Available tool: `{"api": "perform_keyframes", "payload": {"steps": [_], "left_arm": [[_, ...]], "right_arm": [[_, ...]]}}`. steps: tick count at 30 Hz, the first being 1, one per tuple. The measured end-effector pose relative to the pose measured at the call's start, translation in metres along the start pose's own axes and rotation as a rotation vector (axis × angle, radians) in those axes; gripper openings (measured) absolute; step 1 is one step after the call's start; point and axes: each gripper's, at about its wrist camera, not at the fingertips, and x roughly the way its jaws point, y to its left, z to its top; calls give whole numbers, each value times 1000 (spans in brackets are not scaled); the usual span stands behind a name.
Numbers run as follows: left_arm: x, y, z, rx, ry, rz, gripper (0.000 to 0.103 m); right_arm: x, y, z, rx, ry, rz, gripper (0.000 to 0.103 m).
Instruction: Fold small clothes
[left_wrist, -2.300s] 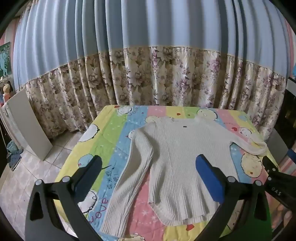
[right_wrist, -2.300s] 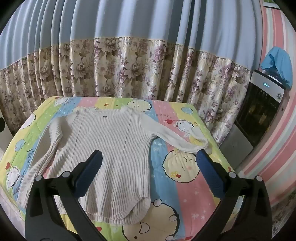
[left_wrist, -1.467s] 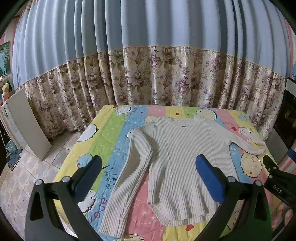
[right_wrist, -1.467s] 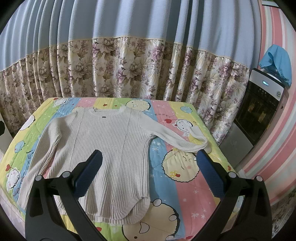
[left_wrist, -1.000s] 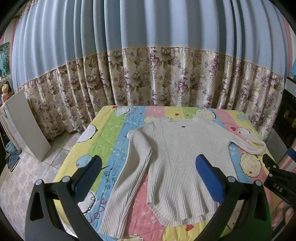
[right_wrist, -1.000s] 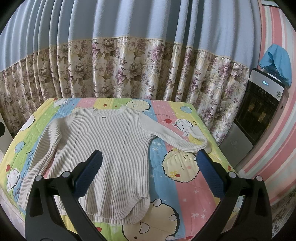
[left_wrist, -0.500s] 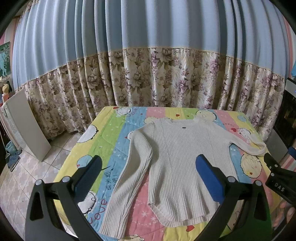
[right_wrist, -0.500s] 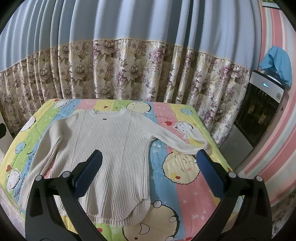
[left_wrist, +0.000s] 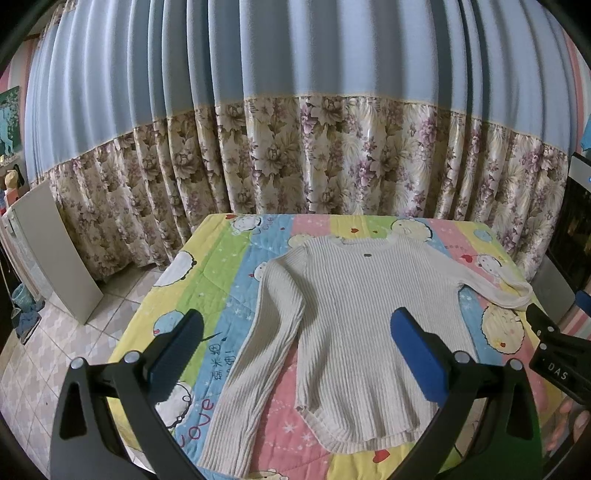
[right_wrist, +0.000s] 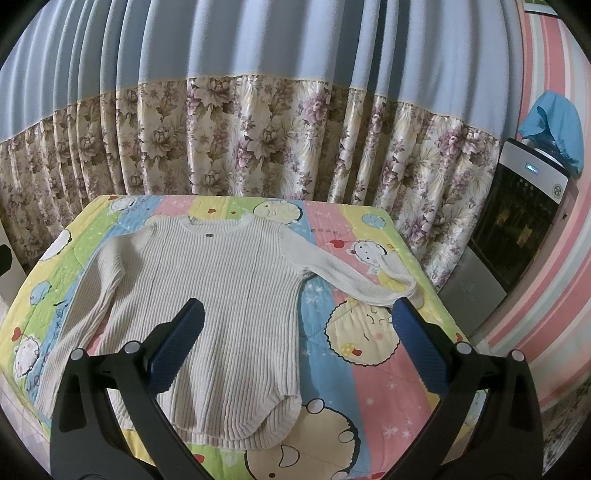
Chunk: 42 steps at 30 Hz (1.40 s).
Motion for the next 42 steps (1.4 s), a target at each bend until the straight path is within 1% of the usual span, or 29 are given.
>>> {"api": "perform_keyframes", "payload": {"steps": [6,7,11,17,21,23,28,31,33,36,39,40,42], "left_arm": [[1,4,-2,-3,-1,-3,101],[1,4,-3,-3,0,-3,101],[10,6,-8,-5,9,-4,101],[32,3,-11,8,48,-14,101],[46,-2,-8,19,57,-13,101],[50,-3,-7,23,54,-12,101],[68,-11,1,50,44,-22,101],[81,-15,6,48,29,-27,101],[89,-18,10,50,21,-30,101],[103,-26,16,60,10,-59,101],[118,-33,20,36,-44,-67,101],[123,-36,20,29,-51,-71,101],[139,-43,24,30,-28,-81,101]], "right_arm": [[-2,2,0,4,3,6,100],[5,6,-8,3,2,8,100],[12,6,-12,4,6,12,100],[38,4,-14,-6,45,16,100],[52,2,-11,-9,57,25,100],[54,2,-10,-8,52,32,100],[63,-1,-2,-20,-15,56,100],[72,-3,4,-34,-31,76,100],[82,-5,7,-43,-18,95,100],[94,-9,10,-65,-16,108,100],[115,-17,10,-75,5,94,100],[124,-23,11,-67,14,88,100],[141,-33,13,-60,36,70,100]]}}
